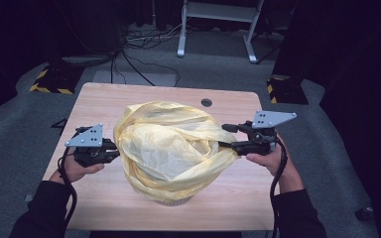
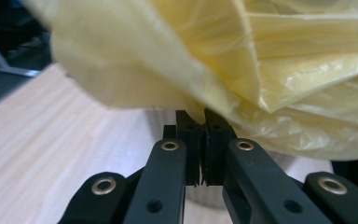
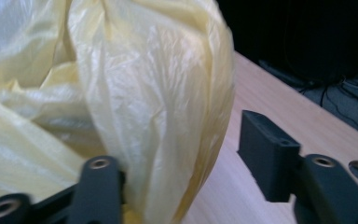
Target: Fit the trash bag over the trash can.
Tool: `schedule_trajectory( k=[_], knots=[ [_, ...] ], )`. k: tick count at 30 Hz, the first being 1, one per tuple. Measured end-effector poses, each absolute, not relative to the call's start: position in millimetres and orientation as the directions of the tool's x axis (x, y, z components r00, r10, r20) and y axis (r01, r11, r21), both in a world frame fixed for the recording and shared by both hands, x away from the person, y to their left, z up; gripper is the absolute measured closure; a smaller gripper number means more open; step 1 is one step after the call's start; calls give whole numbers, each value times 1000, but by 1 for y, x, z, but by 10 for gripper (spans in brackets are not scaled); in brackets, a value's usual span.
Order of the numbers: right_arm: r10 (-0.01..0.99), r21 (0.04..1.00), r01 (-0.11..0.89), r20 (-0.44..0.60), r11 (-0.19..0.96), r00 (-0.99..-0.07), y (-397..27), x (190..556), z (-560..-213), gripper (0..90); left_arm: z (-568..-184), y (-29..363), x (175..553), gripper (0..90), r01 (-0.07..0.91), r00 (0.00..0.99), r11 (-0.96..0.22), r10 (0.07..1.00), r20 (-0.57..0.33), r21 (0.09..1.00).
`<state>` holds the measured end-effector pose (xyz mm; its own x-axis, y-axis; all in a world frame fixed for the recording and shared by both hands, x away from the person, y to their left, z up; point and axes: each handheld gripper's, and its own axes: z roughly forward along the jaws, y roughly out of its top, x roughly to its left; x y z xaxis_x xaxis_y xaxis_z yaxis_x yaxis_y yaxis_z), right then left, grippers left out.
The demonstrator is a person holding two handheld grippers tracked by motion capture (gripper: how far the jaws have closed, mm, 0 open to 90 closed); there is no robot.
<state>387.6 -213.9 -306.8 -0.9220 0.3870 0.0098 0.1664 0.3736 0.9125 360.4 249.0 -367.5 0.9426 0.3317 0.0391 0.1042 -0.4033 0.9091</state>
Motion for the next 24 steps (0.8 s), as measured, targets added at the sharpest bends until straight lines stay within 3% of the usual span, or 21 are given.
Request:
schedule_trajectory(
  k=[5,13,18,20,24],
  knots=[
    [353,933,145,22,328,-935,-214,385,-296,293,-364,245,366,880,120,926,-422,374,52,899],
    [397,968,166,79,189,-915,-217,390,-294,281,-369,235,371,880,136,926,-453,373,49,881],
    [465,980,182,123,85,-877,-213,391,-300,437,-373,232,371,880,140,933,-461,358,39,876],
    [511,975,210,145,71,-847,-209,393,-304,547,-376,231,371,880,145,937,-456,349,27,878],
    [625,960,274,184,50,-759,-199,393,-307,634,-381,226,372,880,153,941,-467,338,16,871]
  ],
)
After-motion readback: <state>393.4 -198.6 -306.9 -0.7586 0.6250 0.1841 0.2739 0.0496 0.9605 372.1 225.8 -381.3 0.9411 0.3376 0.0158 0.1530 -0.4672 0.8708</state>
